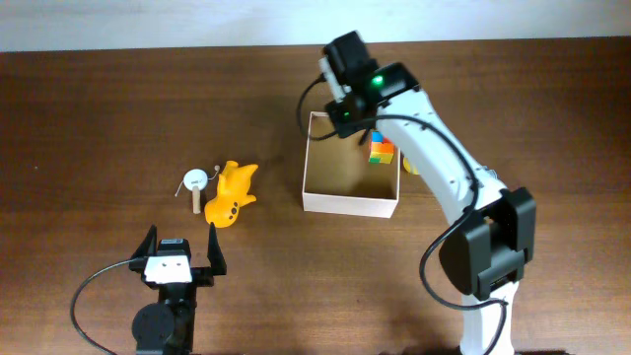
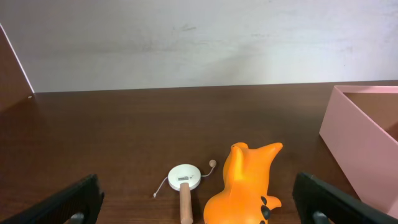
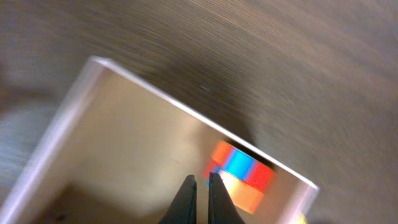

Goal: Pack container
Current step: 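Lift the right gripper out and move it over the toy truck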

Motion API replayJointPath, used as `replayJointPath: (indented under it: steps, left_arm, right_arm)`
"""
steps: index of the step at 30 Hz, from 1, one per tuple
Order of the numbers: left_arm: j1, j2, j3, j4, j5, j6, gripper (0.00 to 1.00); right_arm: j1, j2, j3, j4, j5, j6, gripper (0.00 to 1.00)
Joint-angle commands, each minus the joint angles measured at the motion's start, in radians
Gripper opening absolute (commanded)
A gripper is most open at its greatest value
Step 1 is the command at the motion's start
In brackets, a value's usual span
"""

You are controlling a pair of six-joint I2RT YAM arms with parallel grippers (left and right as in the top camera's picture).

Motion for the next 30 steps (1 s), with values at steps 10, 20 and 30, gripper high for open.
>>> replayJointPath:
  steps: [10,20,30]
  left_arm:
    - [0.0,-0.007,-0.006,0.0,0.01,0.015,0.99]
    - [0.0,-0.007,-0.006,0.0,0.01,0.015,0.99]
    - [0.0,-0.007,-0.006,0.0,0.01,0.016,0.99]
  right_arm:
    - [-0.207,0.003,0.0,-0.081,0.043,0.156,0.04]
    - [-0.222,0.021,-0.109,-0.026,0.042,0.167,0.04]
    - [-0.222,0.021,-0.159,0.068,-0.064,0.125,0.04]
